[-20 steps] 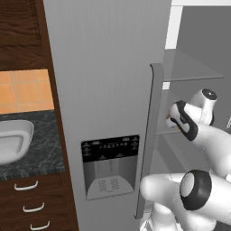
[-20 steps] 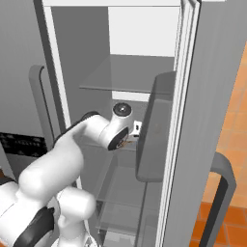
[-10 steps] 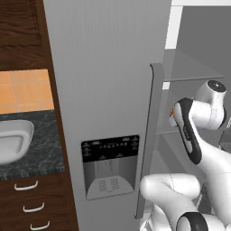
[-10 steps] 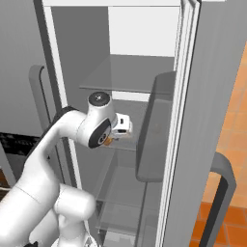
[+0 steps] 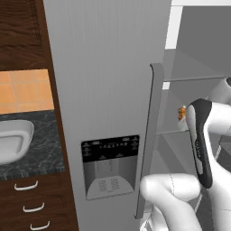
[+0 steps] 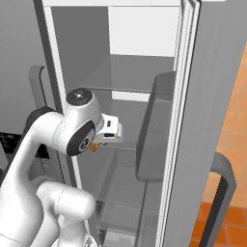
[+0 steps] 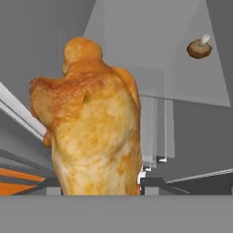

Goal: Place one mushroom and one chicken drumstick in each tupperware on the nearby counter, to pack two identical lunches.

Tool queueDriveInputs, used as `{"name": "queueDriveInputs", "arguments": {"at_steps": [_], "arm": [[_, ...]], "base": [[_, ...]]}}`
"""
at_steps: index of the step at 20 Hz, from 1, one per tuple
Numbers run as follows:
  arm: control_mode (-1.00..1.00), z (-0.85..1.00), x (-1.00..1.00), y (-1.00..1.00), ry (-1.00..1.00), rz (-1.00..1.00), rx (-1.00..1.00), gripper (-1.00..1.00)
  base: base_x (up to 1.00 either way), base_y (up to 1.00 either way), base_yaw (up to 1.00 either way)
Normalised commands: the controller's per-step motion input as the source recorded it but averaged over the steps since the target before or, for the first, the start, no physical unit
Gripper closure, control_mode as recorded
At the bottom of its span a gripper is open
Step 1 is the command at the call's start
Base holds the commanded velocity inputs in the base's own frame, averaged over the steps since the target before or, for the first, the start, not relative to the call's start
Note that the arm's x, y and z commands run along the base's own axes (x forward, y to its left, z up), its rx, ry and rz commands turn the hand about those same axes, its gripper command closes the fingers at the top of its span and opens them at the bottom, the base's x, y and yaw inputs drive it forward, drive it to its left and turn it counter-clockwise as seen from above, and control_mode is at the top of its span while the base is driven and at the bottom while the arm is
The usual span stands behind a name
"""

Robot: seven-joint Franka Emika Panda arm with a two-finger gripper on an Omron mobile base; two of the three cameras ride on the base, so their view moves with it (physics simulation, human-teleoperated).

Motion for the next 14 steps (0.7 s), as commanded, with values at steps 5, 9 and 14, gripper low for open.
{"name": "queueDriveInputs", "arguments": {"at_steps": [5, 9, 14], "arm": [[1.00, 0.07, -0.40, 0.11, -0.01, 0.00, 0.00, 1.00], [1.00, 0.00, 0.00, 0.00, 0.00, 0.00, 0.00, 1.00], [1.00, 0.00, 0.00, 0.00, 0.00, 0.00, 0.00, 1.00]], "base": [[-0.56, 0.35, 0.00], [-0.59, 1.00, 0.00], [-0.36, 1.00, 0.00]]}}
